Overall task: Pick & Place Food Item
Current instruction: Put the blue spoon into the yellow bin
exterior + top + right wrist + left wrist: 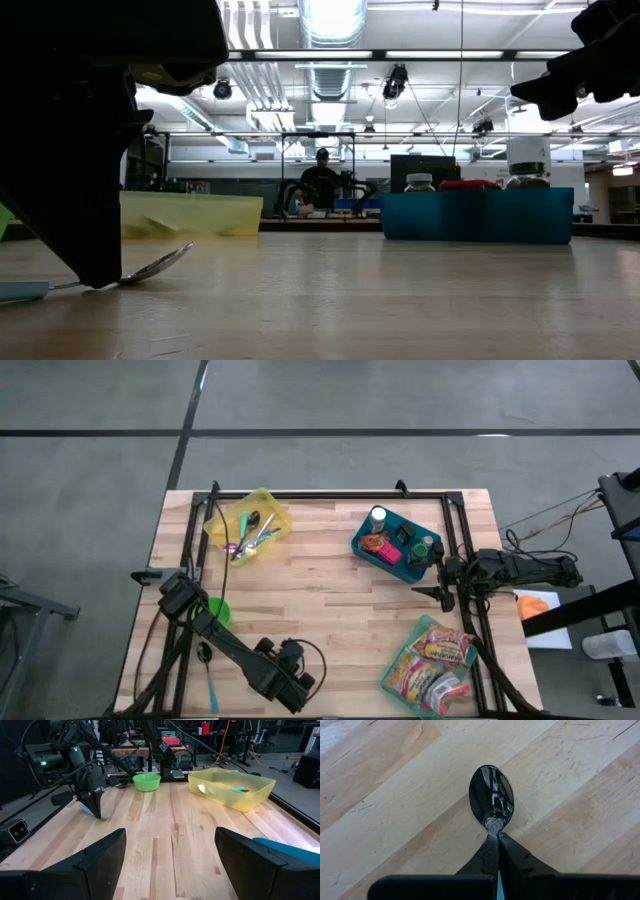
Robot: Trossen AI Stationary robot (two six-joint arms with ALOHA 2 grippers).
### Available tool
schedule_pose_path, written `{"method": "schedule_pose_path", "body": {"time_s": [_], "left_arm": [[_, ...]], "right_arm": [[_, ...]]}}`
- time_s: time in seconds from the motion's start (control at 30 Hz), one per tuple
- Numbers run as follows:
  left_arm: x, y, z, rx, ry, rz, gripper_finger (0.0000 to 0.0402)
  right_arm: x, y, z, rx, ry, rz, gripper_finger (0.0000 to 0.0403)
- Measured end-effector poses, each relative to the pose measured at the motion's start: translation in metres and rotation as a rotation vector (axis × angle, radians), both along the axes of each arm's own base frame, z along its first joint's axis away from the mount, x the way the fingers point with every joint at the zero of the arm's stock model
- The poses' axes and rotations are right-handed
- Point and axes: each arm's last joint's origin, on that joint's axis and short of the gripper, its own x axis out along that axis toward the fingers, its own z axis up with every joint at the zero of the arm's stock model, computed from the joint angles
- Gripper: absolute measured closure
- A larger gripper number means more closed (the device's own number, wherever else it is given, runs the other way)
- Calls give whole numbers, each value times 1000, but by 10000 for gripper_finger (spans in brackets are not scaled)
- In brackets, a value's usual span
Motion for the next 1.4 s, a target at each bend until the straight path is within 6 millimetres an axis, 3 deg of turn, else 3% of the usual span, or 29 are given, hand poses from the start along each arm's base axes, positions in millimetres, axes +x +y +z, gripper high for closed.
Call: {"method": "schedule_pose_path", "body": {"time_s": [0.53,0.93,1.4], "left_arm": [[0,0,8,5,12,0,398],[-2,6,32,20,-43,7,398],[-5,8,19,-1,-33,11,398]], "right_arm": [[0,0,0,1,0,0,100],[0,0,0,2,0,-1,100],[0,0,0,2,0,-1,100]]}}
